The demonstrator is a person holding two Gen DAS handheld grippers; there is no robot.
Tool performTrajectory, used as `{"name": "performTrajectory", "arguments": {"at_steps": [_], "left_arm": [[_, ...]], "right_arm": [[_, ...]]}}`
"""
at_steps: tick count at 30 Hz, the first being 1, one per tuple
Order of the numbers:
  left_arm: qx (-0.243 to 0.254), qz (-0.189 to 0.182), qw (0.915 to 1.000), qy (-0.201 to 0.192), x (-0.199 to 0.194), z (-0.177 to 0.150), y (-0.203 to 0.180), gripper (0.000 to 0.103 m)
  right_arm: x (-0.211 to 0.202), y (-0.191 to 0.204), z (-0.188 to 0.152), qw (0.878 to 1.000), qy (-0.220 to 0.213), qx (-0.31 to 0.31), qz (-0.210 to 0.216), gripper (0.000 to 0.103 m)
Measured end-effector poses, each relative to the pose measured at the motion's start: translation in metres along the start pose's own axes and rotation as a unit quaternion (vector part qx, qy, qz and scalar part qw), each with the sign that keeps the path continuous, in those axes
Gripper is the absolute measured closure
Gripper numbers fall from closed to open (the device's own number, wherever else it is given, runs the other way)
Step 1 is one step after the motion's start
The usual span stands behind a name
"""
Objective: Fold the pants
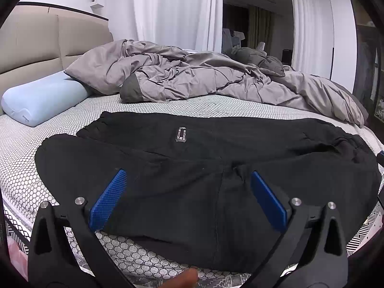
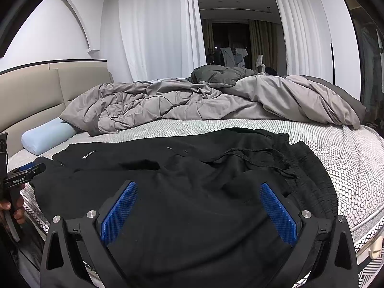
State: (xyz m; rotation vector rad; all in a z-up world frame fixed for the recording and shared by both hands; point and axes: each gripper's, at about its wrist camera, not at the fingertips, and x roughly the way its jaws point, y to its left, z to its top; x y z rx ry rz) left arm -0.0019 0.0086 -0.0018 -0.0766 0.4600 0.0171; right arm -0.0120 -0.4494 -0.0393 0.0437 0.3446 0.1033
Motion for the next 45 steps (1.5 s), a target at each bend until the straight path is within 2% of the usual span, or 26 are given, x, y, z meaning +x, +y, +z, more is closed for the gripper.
{"name": "performTrajectory", "arguments": {"at_steps": [11, 15, 21, 23, 25, 28, 32, 35, 37, 39, 40, 41, 42, 43, 44, 45], "left_arm": [[-0.018, -0.009, 0.9998, 0.009, 0.001, 0.002, 0.005, 0.001], [-0.004, -0.014, 0.9997, 0.019, 0.005, 0.006, 0.003, 0.001], [0.024, -0.016, 0.9992, 0.028, 0.008, 0.011, -0.004, 0.001], [0.014, -0.025, 0.999, 0.033, 0.01, 0.015, 0.003, 0.001], [-0.018, -0.029, 0.9984, 0.044, 0.017, 0.022, 0.021, 0.001], [-0.05, 0.001, 0.997, 0.058, 0.026, 0.029, 0.05, 0.001], [-0.044, 0.035, 0.9964, 0.063, 0.03, 0.029, 0.071, 0.001], [-0.045, 0.039, 0.9958, 0.069, 0.035, 0.021, 0.078, 0.001], [-0.044, 0.04, 0.9953, 0.076, 0.04, 0.019, 0.078, 0.001], [-0.038, 0.043, 0.9957, 0.073, 0.043, 0.018, 0.075, 0.001], [-0.034, 0.045, 0.9958, 0.071, 0.045, 0.02, 0.072, 0.001], [-0.032, 0.049, 0.9959, 0.07, 0.045, 0.02, 0.07, 0.001], [-0.03, 0.052, 0.9957, 0.07, 0.044, 0.018, 0.069, 0.001], [-0.031, 0.055, 0.9954, 0.072, 0.044, 0.018, 0.071, 0.001], [-0.033, 0.059, 0.995, 0.074, 0.044, 0.018, 0.07, 0.001], [-0.035, 0.065, 0.9945, 0.075, 0.044, 0.019, 0.072, 0.001]], "right_arm": [[0.007, -0.01, 0.002, 0.999, 0.035, 0.007, -0.011, 0.0], [0.007, -0.018, 0.011, 0.999, 0.05, 0.017, 0.001, 0.0], [0.014, -0.026, 0.02, 0.996, 0.093, 0.003, 0.016, 0.0], [0.02, -0.032, 0.024, 0.993, 0.114, 0.0, 0.009, 0.0], [0.032, -0.042, 0.027, 0.989, 0.149, 0.001, 0.015, 0.0], [0.041, -0.072, 0.042, 0.987, 0.158, 0.008, 0.009, 0.003], [0.064, -0.131, 0.071, 0.985, 0.162, 0.056, -0.007, 0.003], [0.108, -0.178, 0.086, 0.975, 0.192, 0.107, -0.009, 0.003], [0.145, -0.199, 0.091, 0.964, 0.228, 0.135, 0.011, 0.004], [0.191, -0.219, 0.09, 0.946, 0.27, 0.171, 0.046, 0.017], [0.211, -0.227, 0.088, 0.935, 0.295, 0.187, 0.055, 0.028], [0.228, -0.231, 0.088, 0.928, 0.315, 0.189, 0.056, 0.049], [0.24, -0.233, 0.089, 0.928, 0.323, 0.176, 0.049, 0.066], [0.248, -0.229, 0.094, 0.935, 0.322, 0.145, 0.03, 0.082], [0.253, -0.223, 0.103, 0.947, 0.302, 0.105, 0.013, 0.088], [0.254, -0.22, 0.109, 0.954, 0.289, 0.084, 0.002, 0.089]]}}
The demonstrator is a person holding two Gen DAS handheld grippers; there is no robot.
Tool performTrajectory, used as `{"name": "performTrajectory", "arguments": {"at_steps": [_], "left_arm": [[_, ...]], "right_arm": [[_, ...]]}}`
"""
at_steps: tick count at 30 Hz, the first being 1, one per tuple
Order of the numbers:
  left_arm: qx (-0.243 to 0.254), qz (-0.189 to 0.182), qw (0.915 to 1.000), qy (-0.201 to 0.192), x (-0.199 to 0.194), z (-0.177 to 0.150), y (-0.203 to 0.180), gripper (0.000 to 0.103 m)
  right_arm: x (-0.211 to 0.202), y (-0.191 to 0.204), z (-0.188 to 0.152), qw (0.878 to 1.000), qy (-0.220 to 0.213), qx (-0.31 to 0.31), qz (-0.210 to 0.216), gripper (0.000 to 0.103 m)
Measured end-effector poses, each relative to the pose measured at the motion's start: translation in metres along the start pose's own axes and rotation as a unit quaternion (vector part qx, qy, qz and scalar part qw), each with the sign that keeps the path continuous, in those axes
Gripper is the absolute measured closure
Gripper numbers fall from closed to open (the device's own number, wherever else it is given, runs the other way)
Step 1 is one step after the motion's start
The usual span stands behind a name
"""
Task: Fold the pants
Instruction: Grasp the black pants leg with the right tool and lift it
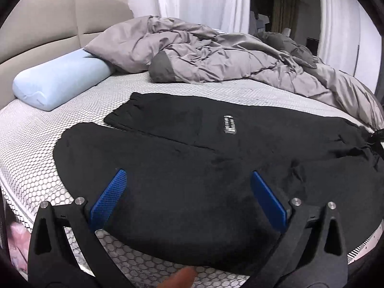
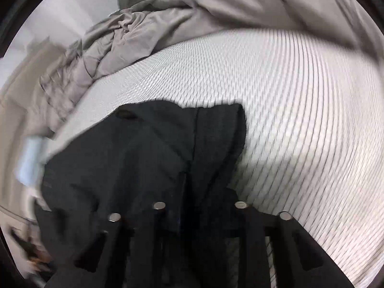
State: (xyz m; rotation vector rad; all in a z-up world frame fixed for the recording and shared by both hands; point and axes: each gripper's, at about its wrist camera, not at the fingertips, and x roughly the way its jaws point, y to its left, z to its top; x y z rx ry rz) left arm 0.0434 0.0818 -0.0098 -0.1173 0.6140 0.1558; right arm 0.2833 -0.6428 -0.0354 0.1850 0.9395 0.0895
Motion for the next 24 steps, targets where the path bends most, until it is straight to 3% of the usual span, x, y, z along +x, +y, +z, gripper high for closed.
{"name": "performTrajectory", "arguments": {"at_steps": [3, 4, 5, 6, 7, 11, 13, 15, 20, 22, 24], "left_arm": [[-0.015, 0.018, 0.9997, 0.006, 0.001, 0.002, 0.011, 0.001], [-0.023, 0.023, 0.9994, 0.008, 0.001, 0.003, 0.016, 0.001], [-0.034, 0.027, 0.999, 0.012, 0.002, 0.004, 0.022, 0.001], [-0.044, 0.031, 0.9985, 0.015, 0.001, 0.004, 0.029, 0.001], [-0.055, 0.034, 0.9978, 0.016, -0.001, 0.004, 0.037, 0.001], [-0.106, 0.044, 0.9929, 0.033, -0.008, 0.0, 0.073, 0.001], [-0.13, 0.047, 0.9892, 0.048, -0.013, -0.006, 0.091, 0.001], [-0.151, 0.042, 0.9861, 0.054, -0.02, -0.013, 0.105, 0.001], [-0.206, -0.012, 0.9759, 0.071, -0.018, -0.027, 0.131, 0.003], [-0.218, -0.04, 0.9713, 0.086, 0.0, -0.023, 0.136, 0.008], [-0.237, -0.061, 0.9629, 0.113, 0.031, -0.015, 0.141, 0.028]], "right_arm": [[0.0, 0.003, 0.024, 0.99, -0.057, -0.032, -0.123, 0.087], [0.001, 0.003, 0.028, 0.988, -0.064, -0.034, -0.14, 0.077], [0.0, 0.005, 0.031, 0.983, -0.068, -0.041, -0.166, 0.059], [-0.006, 0.008, 0.03, 0.981, -0.071, -0.04, -0.178, 0.052], [-0.023, 0.009, 0.023, 0.98, -0.09, -0.032, -0.176, 0.042], [-0.093, 0.004, -0.032, 0.981, -0.167, 0.018, -0.099, 0.007], [-0.12, 0.003, -0.068, 0.981, -0.182, 0.043, -0.051, 0.007], [-0.134, 0.004, -0.096, 0.98, -0.184, 0.064, -0.037, 0.007], [-0.142, 0.012, -0.154, 0.978, -0.174, 0.111, -0.007, 0.007], [-0.139, 0.021, -0.166, 0.979, -0.164, 0.117, 0.005, 0.007], [-0.138, 0.027, -0.172, 0.979, -0.165, 0.121, 0.013, 0.007]]}}
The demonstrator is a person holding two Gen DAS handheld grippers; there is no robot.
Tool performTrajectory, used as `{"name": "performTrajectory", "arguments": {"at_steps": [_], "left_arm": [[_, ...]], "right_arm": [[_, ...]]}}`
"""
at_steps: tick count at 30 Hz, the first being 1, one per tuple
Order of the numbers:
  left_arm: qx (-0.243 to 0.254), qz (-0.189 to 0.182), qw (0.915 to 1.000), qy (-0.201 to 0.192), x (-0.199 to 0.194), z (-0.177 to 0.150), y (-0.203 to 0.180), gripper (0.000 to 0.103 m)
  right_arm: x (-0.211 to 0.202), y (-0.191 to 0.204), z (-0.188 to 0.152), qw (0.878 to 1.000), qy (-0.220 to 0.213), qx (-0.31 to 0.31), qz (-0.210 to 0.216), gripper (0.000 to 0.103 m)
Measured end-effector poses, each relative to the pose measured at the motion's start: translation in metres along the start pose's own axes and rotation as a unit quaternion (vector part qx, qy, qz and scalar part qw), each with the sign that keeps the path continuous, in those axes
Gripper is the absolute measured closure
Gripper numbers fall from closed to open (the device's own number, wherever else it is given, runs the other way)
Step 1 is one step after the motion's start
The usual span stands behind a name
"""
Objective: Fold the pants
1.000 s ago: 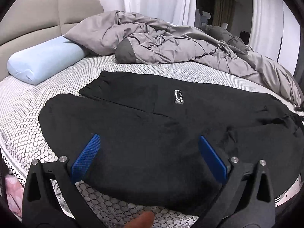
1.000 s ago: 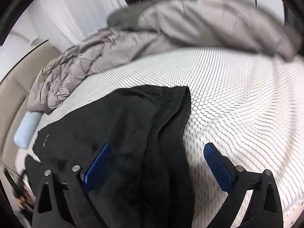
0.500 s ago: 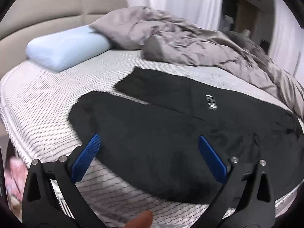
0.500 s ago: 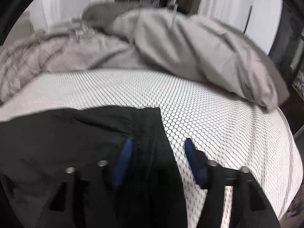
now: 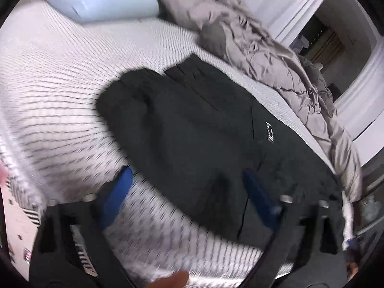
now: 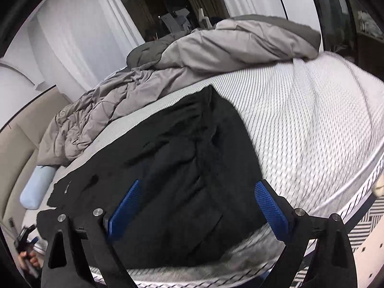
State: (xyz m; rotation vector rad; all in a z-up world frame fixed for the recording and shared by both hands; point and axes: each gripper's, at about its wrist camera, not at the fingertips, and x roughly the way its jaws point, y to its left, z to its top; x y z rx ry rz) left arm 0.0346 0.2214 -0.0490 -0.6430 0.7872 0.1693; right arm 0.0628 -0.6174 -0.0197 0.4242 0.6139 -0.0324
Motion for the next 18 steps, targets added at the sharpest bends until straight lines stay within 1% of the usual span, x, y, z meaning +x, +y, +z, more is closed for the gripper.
{"name": "performTrajectory", "arguments": {"at_steps": [1, 2, 3, 4, 5, 6, 8, 9, 11, 12, 13, 14, 15, 16, 17, 18], "left_arm": [[-0.01, 0.001, 0.9999, 0.003, 0.01, 0.008, 0.002, 0.034], [-0.017, 0.005, 0.9998, 0.001, 0.017, 0.014, 0.003, 0.061], [-0.021, 0.013, 0.9997, -0.006, 0.019, 0.021, 0.004, 0.103], [-0.022, 0.024, 0.9993, -0.02, 0.013, 0.025, 0.004, 0.103], [-0.016, 0.025, 0.9986, -0.044, 0.003, 0.028, 0.003, 0.103], [-0.001, 0.036, 0.997, -0.068, -0.009, 0.03, 0.0, 0.103], [0.025, 0.075, 0.993, -0.088, -0.023, 0.03, -0.003, 0.101], [0.027, 0.088, 0.9919, -0.087, -0.023, 0.03, -0.002, 0.1], [0.023, 0.087, 0.9926, -0.082, -0.02, 0.03, 0.001, 0.099], [0.024, 0.089, 0.9926, -0.08, -0.018, 0.03, 0.002, 0.1], [0.025, 0.091, 0.9924, -0.08, -0.015, 0.028, 0.003, 0.1], [0.024, 0.087, 0.9929, -0.078, -0.012, 0.03, 0.002, 0.1], [0.024, 0.084, 0.9933, -0.076, -0.01, 0.03, 0.001, 0.1], [0.025, 0.084, 0.9936, -0.072, -0.007, 0.029, 0.002, 0.1], [0.026, 0.084, 0.9937, -0.07, -0.006, 0.03, -0.001, 0.1], [0.03, 0.086, 0.9935, -0.068, -0.005, 0.028, -0.006, 0.1]], "right_arm": [[-0.003, 0.0, -0.005, 1.0, 0.001, 0.003, 0.002, 0.007], [-0.003, 0.001, -0.008, 1.0, 0.004, 0.009, 0.007, 0.007], [-0.003, 0.002, -0.011, 1.0, 0.008, 0.016, 0.011, 0.007], [-0.009, 0.002, -0.018, 1.0, 0.01, 0.016, 0.009, 0.007], [-0.015, 0.002, -0.023, 1.0, 0.008, 0.016, 0.003, 0.007], [-0.021, 0.002, -0.027, 1.0, 0.008, 0.019, -0.008, 0.007], [-0.031, -0.004, -0.037, 0.999, 0.011, 0.034, -0.014, 0.007], [-0.034, -0.006, -0.044, 0.999, 0.016, 0.046, -0.01, 0.007], [-0.037, -0.012, -0.058, 0.998, 0.027, 0.058, 0.001, 0.007], [-0.033, -0.014, -0.064, 0.997, 0.031, 0.064, 0.017, 0.007], [-0.026, -0.016, -0.068, 0.996, 0.04, 0.073, 0.026, 0.009], [-0.02, -0.02, -0.07, 0.995, 0.045, 0.083, 0.033, 0.015], [-0.012, -0.024, -0.071, 0.994, 0.048, 0.094, 0.037, 0.016], [-0.003, -0.031, -0.072, 0.992, 0.042, 0.117, 0.024, 0.017], [0.003, -0.037, -0.07, 0.991, 0.032, 0.131, 0.013, 0.023], [0.011, -0.044, -0.068, 0.989, 0.027, 0.143, 0.006, 0.025]]}}
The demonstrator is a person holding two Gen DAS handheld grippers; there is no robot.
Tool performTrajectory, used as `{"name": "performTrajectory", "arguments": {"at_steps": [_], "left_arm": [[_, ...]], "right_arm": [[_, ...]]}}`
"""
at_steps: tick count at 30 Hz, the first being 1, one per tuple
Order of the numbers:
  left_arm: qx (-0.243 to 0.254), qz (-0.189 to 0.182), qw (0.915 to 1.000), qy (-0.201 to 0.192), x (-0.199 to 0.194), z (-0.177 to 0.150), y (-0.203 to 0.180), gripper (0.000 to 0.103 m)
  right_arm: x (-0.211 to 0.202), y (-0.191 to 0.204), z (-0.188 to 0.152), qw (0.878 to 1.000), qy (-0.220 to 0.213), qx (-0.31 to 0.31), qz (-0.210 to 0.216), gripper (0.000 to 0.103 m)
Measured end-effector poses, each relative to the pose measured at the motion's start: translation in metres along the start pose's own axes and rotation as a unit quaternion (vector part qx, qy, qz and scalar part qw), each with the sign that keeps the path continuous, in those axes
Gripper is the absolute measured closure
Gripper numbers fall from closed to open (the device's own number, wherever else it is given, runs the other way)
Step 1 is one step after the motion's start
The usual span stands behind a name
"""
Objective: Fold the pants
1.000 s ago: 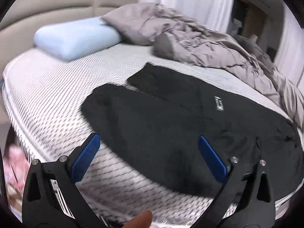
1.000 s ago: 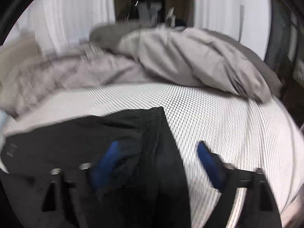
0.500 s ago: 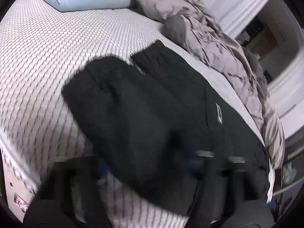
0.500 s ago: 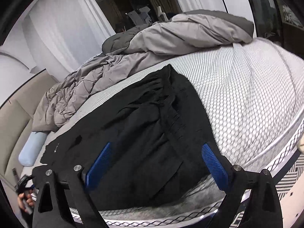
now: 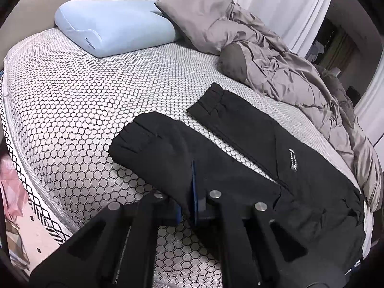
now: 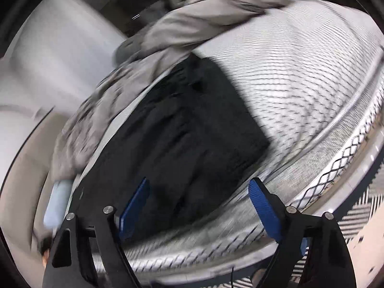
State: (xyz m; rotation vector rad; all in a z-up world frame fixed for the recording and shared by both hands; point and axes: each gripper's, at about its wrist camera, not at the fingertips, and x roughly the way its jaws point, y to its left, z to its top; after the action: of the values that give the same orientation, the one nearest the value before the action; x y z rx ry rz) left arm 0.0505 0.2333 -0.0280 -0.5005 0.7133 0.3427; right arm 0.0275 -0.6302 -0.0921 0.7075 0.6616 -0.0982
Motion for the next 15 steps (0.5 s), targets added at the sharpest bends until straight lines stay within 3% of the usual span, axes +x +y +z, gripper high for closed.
{"name": "performTrajectory", "arguments": {"at_steps": [2, 3, 4, 5, 8, 11, 12, 14, 15], "left_arm": [[0.002, 0.002, 1.0, 0.002, 0.001, -0.002, -0.003, 0.1], [0.003, 0.001, 1.0, 0.002, 0.0, -0.003, -0.004, 0.1], [0.004, 0.002, 1.0, 0.002, -0.002, -0.005, -0.005, 0.1], [0.008, 0.007, 0.9999, 0.002, -0.005, -0.006, -0.006, 0.1], [0.024, 0.023, 0.9994, 0.005, -0.007, -0.01, -0.011, 0.099], [0.019, 0.029, 0.9992, 0.022, -0.001, -0.014, -0.008, 0.096], [0.018, 0.036, 0.9989, 0.024, -0.003, -0.016, -0.005, 0.09], [0.023, 0.035, 0.999, 0.018, -0.016, -0.02, -0.002, 0.082], [0.023, 0.036, 0.999, 0.017, -0.023, -0.022, 0.003, 0.068]], "right_arm": [[0.009, -0.007, 0.005, 1.0, 0.007, 0.028, -0.013, 0.054], [0.006, -0.003, 0.007, 1.0, 0.003, 0.016, -0.021, 0.058], [-0.003, 0.004, 0.008, 0.999, -0.014, -0.011, -0.03, 0.078], [-0.012, 0.011, 0.009, 0.999, -0.025, -0.036, -0.032, 0.087], [-0.045, 0.009, 0.02, 0.997, -0.066, -0.033, -0.018, 0.088], [-0.028, -0.009, 0.023, 0.997, -0.038, -0.007, -0.062, 0.086], [-0.023, -0.012, 0.022, 0.998, -0.029, 0.0, -0.06, 0.086], [-0.022, -0.013, 0.016, 0.998, -0.029, 0.004, -0.05, 0.071], [-0.024, -0.011, 0.013, 0.999, -0.03, 0.001, -0.041, 0.068]]}}
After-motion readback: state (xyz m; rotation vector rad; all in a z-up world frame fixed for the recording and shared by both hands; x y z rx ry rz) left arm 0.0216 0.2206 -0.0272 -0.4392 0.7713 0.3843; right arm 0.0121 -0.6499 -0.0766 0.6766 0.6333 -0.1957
